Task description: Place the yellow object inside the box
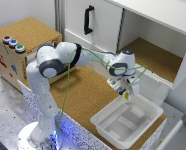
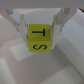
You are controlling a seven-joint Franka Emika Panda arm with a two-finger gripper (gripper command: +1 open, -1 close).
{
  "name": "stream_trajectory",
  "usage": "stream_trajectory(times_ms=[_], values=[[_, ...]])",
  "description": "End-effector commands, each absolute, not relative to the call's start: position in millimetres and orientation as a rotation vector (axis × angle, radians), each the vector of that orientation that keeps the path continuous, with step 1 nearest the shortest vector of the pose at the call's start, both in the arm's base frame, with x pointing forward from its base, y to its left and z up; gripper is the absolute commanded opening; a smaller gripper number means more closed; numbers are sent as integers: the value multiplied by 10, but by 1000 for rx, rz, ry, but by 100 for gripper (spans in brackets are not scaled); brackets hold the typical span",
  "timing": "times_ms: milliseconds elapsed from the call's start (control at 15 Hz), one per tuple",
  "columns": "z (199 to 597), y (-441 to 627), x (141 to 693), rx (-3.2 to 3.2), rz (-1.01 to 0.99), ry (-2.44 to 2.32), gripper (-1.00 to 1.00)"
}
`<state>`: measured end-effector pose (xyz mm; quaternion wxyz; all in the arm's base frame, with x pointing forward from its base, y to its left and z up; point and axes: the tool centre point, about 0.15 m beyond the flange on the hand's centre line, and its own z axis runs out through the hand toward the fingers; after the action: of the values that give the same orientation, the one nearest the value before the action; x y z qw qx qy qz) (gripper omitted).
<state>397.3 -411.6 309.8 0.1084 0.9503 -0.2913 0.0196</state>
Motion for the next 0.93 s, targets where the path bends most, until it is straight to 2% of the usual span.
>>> stream_trajectory(times_ms=[0,333,867], values=[[2702,-4613,3974,2851,17,-1178,-100],[2414,-4482,3942,2817,73,-1476,-100],[2198,-4332,3984,2502,76,-1889,-100]])
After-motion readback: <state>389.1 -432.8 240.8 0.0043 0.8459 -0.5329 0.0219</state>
